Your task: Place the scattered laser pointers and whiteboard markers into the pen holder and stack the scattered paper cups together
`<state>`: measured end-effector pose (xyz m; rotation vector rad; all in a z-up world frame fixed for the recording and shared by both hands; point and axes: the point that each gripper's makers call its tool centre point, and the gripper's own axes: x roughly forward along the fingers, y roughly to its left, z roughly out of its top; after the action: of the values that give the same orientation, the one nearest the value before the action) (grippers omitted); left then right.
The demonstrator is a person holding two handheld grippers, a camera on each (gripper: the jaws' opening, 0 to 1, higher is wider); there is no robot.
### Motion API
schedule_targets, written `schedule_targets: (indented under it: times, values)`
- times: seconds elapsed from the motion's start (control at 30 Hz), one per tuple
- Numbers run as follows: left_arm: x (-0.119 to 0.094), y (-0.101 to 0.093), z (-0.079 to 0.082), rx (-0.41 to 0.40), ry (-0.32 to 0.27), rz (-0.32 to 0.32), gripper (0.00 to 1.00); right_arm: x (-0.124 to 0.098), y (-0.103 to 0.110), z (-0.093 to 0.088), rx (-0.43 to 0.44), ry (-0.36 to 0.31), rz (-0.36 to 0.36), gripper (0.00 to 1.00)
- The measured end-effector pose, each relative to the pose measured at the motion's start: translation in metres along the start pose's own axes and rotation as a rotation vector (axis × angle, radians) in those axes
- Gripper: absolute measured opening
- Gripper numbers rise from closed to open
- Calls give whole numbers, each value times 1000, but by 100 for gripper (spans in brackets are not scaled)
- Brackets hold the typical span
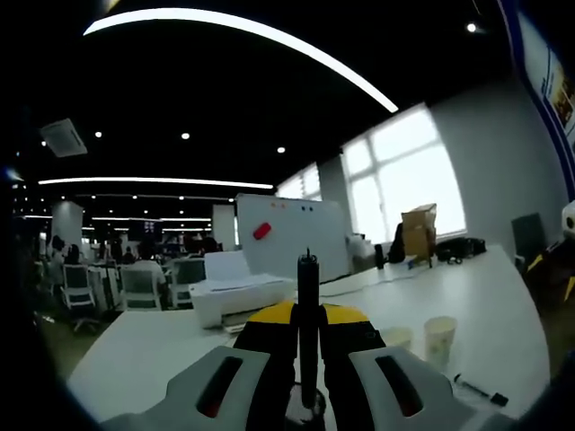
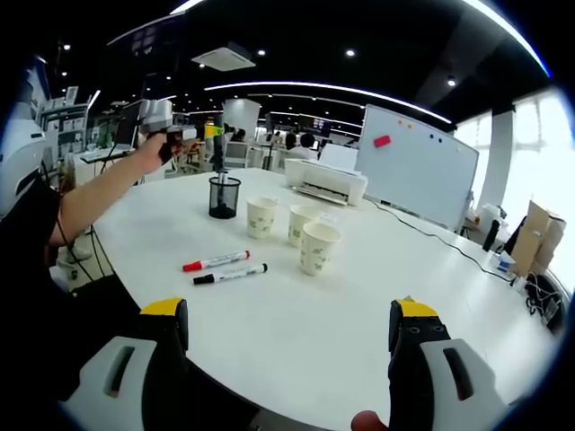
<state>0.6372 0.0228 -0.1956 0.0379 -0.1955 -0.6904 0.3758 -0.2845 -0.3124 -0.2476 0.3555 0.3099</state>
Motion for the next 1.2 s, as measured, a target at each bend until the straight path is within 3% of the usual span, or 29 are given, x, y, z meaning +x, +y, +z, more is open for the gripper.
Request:
schedule_targets:
  times: [0.73, 1.2]
  values:
    - [0, 19, -21, -21, 26, 55, 14, -1, 0, -1, -3, 7, -1, 88]
    - [2, 20, -29, -29, 45, 59, 14, -3, -2, 0, -6, 5, -5, 88]
